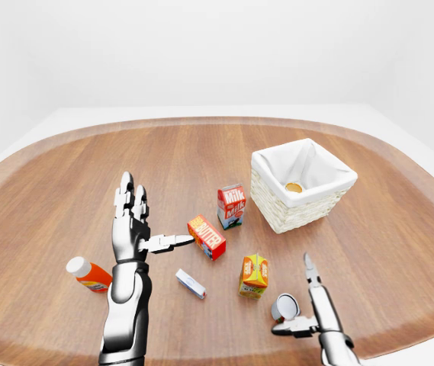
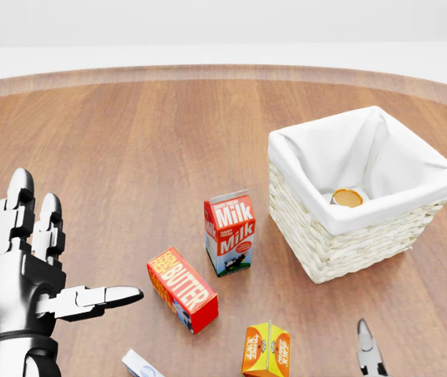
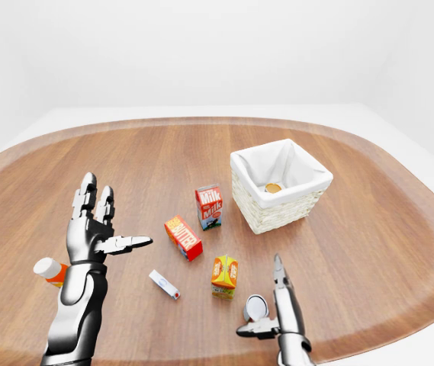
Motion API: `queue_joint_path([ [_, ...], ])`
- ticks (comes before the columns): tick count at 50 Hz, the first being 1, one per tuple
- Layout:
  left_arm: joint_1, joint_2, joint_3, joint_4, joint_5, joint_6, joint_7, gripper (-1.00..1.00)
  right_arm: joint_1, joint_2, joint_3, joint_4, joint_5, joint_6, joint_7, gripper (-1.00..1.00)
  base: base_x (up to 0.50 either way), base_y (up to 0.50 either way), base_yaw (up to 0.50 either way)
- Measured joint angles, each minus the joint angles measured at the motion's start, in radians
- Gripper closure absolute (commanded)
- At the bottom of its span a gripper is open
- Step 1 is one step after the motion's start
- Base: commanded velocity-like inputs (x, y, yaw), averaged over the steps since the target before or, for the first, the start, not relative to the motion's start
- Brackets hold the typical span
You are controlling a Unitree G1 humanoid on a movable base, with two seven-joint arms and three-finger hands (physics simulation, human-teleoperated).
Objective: Pick up the alphabet soup and the tomato sauce, and put them in the basket.
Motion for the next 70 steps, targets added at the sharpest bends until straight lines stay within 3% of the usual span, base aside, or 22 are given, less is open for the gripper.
queue_joint_path([
  [62, 0.0, 0.0, 0.0, 0.0, 0.0, 0.0, 0.0, -1.0, -0.08, -0.041, 0.116, 0.234, -0.12, 0.0, -0.185, -1.0, 0.0, 0.0, 0.0],
  [63, 0.0, 0.0, 0.0, 0.0, 0.0, 0.0, 0.0, -1.0, -0.08, -0.042, 0.117, 0.235, -0.119, 0.0, -0.185, -0.76, 0.0, 0.0, 0.0],
  [64, 0.0, 0.0, 0.0, 0.0, 0.0, 0.0, 0.0, -1.0, -0.079, -0.042, 0.118, 0.236, -0.118, 0.0, -0.185, -0.17, 0.0, 0.0, 0.0],
  [65, 0.0, 0.0, 0.0, 0.0, 0.0, 0.0, 0.0, -1.0, -0.08, -0.042, 0.118, 0.238, -0.118, 0.0, -0.186, 1.0, 0.0, 0.0, 0.0],
  [70, 0.0, 0.0, 0.0, 0.0, 0.0, 0.0, 0.0, -1.0, -0.078, -0.041, 0.127, 0.245, -0.112, 0.0, -0.185, 1.0, 0.0, 0.0, 0.0],
])
